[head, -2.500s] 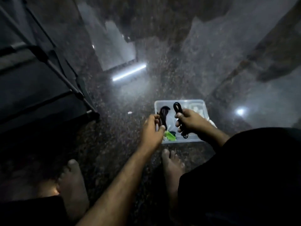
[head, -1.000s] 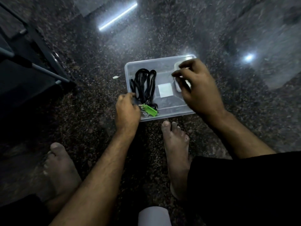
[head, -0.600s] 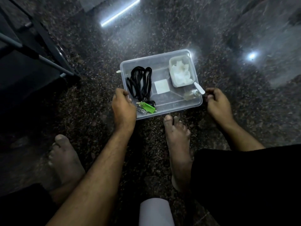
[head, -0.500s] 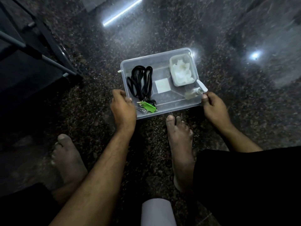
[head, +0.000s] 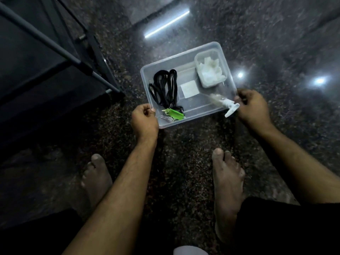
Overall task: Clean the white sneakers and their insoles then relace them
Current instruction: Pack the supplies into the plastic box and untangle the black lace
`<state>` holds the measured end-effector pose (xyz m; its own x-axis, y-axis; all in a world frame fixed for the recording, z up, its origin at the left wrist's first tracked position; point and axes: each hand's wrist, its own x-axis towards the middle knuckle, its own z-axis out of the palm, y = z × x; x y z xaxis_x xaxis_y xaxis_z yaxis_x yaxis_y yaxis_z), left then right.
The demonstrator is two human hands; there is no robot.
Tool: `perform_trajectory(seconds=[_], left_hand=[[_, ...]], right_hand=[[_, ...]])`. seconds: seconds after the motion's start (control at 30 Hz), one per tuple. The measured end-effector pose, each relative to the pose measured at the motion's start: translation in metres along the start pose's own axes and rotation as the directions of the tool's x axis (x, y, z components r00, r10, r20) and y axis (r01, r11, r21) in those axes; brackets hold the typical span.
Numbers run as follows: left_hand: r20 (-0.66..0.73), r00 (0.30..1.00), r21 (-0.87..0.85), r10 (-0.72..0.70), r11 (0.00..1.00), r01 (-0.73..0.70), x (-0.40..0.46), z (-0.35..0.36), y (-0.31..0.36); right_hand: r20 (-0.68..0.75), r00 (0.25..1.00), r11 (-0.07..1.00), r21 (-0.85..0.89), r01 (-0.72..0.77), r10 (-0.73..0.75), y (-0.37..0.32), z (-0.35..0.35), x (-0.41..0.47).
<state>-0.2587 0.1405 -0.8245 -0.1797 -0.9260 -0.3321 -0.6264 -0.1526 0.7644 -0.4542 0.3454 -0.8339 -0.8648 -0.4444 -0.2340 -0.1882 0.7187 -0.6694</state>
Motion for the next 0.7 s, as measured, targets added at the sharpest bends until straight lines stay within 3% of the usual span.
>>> perform_trajectory(seconds=[0.3, 0.7], left_hand=[[-0.056, 0.998, -0.036, -0.006, 0.999, 0.004, 0.074, -0.003, 0.026], [-0.118, 0.993, 0.032, -0.013, 0.999, 0.017, 0.083, -0.010, 0.036]], right_hand=[[0.046, 0.999, 1.000, 0.010, 0.028, -0.029, -0.057, 0.036, 0.073], [0.059, 0.994, 0.989, -0.108, 0.103, -0.097, -0.096, 0.040, 0.095]])
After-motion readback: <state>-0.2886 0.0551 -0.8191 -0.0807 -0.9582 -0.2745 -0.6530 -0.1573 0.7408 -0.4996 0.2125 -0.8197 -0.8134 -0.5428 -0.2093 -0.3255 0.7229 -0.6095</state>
